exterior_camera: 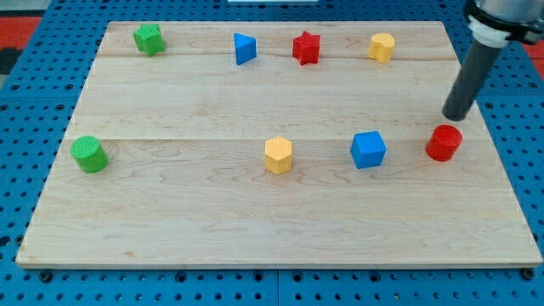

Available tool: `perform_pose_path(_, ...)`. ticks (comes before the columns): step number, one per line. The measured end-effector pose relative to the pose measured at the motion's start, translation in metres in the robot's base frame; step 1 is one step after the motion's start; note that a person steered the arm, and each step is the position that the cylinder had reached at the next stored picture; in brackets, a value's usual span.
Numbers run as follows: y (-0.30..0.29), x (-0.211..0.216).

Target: Push the red circle to the bottom right of the blue cube

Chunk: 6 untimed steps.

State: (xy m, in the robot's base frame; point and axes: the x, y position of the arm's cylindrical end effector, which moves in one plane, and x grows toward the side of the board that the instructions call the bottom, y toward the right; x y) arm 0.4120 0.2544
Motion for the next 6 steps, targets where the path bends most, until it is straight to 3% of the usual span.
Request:
perform_pose_path(1, -0.022, 0.004)
perform_pose_path(3, -0.036, 0.061)
perform_pose_path(5, 0.000, 0.076)
perform_pose_path(6, 0.000, 0.105)
